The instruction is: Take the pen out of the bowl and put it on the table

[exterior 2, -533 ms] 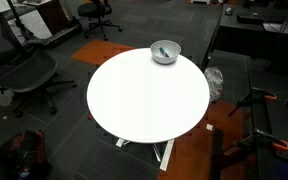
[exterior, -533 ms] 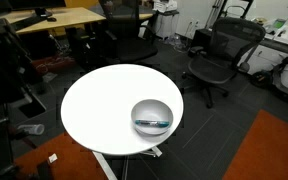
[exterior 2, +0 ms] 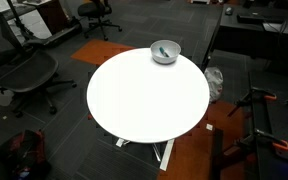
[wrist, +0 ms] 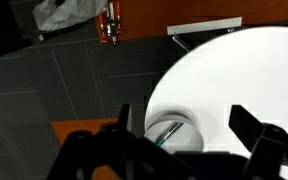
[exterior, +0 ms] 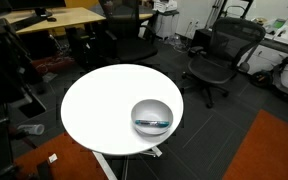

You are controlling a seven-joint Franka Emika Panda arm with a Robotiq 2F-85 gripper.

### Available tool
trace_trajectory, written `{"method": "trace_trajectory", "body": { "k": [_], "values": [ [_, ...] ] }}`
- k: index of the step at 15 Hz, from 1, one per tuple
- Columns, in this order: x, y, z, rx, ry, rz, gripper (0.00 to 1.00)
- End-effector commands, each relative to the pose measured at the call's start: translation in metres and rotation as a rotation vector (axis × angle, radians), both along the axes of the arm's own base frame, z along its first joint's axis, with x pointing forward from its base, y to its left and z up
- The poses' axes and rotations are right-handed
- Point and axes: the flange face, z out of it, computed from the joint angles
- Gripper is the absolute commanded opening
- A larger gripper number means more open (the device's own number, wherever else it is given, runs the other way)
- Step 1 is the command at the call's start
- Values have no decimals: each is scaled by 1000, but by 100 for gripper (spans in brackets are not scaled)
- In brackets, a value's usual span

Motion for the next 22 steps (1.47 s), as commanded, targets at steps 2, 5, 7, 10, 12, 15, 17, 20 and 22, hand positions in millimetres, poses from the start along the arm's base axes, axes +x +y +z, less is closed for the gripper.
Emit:
{"method": "trace_trajectory", "body": {
  "k": [2,5,7,10,12,15,17,20,22],
  "values": [
    [15,3,4,4,-9,9,100],
    [35,8,11,11,-23,14,100],
    [54,10,17,17,-25,-10,100],
    [87,13,19,43,-20,-84,100],
    [108,13,15,55,-15,-135,100],
    [137,13,2,80,-3,-185,100],
    [154,10,-13,101,6,-200,100],
    [176,3,-36,133,15,-217,100],
    [189,-3,-52,155,16,-235,100]
  ]
}}
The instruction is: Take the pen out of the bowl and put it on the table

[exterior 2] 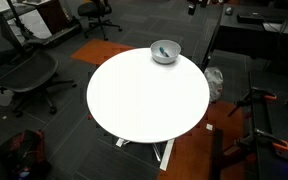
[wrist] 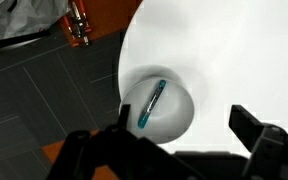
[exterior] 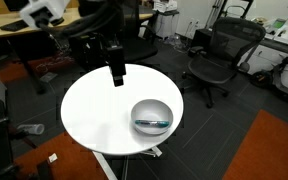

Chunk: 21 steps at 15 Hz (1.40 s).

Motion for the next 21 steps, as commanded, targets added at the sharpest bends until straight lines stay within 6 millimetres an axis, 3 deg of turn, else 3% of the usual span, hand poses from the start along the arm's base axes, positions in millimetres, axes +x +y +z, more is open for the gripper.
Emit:
{"method": "trace_trajectory", "body": {
  "k": [1,5,14,21],
  "values": [
    [32,-10,-22,40,-12,-35,100],
    [55,-15,-52,60,5,-65,100],
    [82,-28,-121,38,-23,-108,100],
    [109,-39,-160,27,-3,-199,100]
  ]
}}
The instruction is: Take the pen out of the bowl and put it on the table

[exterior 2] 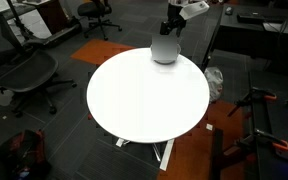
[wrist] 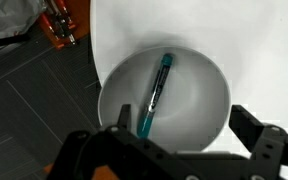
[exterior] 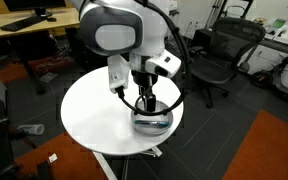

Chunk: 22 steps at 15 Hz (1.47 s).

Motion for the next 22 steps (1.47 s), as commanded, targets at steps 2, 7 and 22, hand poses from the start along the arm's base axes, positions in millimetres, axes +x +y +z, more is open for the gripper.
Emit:
{"method": "trace_trajectory", "body": {
  "k": [2,7,22],
  "values": [
    [26,-10,-17,5,-1,-86,100],
    [40,-21,-40,12,15,-132,100],
    [61,-44,-88,35,96,-159,100]
  ]
}}
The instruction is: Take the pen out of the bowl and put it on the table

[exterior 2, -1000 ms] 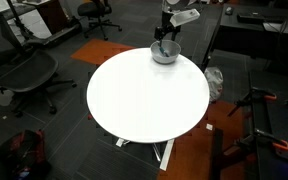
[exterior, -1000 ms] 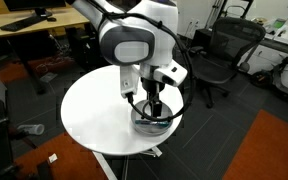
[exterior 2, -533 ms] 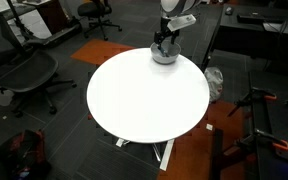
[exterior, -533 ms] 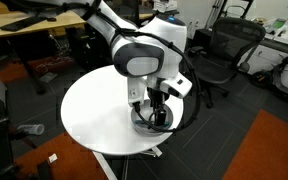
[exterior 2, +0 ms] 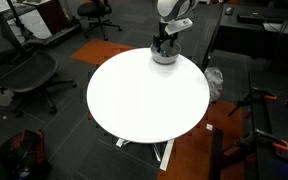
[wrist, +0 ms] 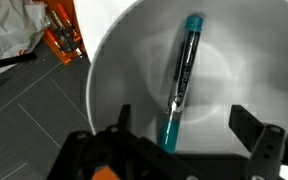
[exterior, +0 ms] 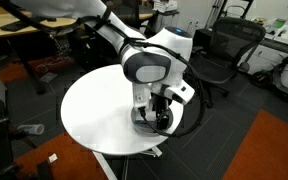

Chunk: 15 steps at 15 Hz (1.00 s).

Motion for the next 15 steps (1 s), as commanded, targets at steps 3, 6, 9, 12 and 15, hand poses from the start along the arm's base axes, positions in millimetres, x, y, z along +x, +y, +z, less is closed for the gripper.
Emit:
{"method": "trace_trajectory", "body": {
  "k": [3,6,9,12,15],
  "values": [
    [14,-2,-4,29,19,-45,75],
    [17,-3,-7,30,24,-46,59],
    [18,-4,-9,30,22,-47,36],
    [18,-5,-13,30,25,-46,12],
    [17,-2,-11,44,46,-28,3]
  ]
}}
